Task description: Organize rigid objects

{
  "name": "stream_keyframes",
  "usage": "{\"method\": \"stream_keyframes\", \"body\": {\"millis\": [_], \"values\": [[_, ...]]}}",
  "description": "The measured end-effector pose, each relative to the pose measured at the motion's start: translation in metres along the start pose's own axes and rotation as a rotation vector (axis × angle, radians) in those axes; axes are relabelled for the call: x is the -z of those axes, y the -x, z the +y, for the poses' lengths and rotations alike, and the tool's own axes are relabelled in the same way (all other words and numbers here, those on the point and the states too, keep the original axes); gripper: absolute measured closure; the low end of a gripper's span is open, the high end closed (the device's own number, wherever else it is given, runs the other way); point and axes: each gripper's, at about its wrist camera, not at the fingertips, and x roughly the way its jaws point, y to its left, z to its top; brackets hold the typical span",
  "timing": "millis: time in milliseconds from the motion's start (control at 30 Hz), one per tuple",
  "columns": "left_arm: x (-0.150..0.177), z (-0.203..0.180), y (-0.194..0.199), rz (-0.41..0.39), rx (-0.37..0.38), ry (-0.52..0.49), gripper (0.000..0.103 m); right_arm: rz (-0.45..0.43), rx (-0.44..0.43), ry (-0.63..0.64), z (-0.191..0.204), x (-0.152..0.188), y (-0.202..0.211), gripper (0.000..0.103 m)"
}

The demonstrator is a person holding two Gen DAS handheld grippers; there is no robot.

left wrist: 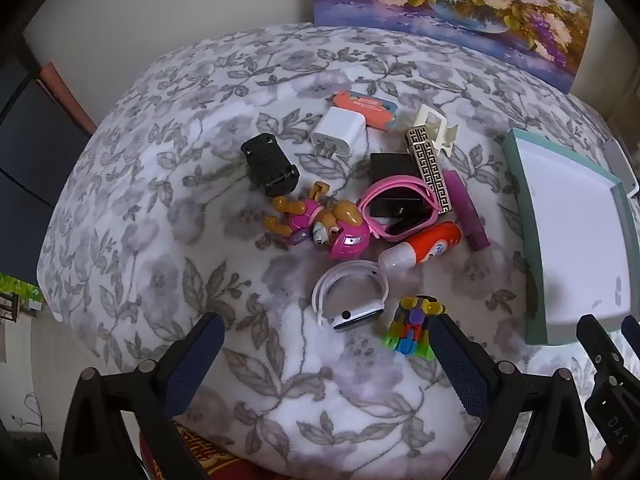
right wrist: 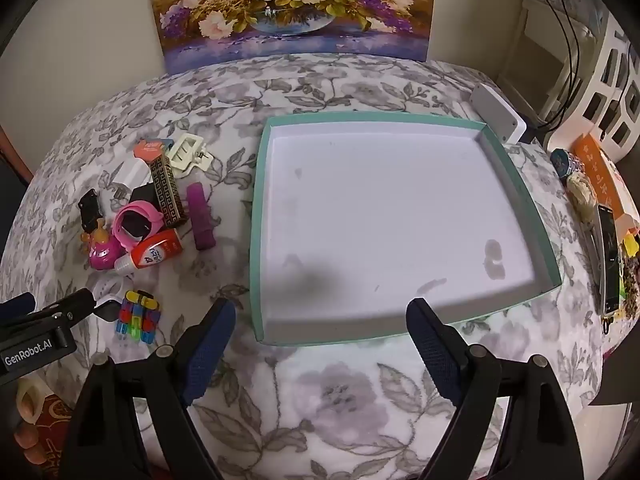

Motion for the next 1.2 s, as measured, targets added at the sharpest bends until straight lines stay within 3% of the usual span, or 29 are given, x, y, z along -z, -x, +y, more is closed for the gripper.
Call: {"method": "stream_keyframes", "body": {"millis": [1200], "values": [[-0.001, 0.004, 0.004, -0.007, 0.001, 0.012, 0.0, 0.058, 0.022, -0.079, -0.011, 0.0, -0.011, 0.015]]}}
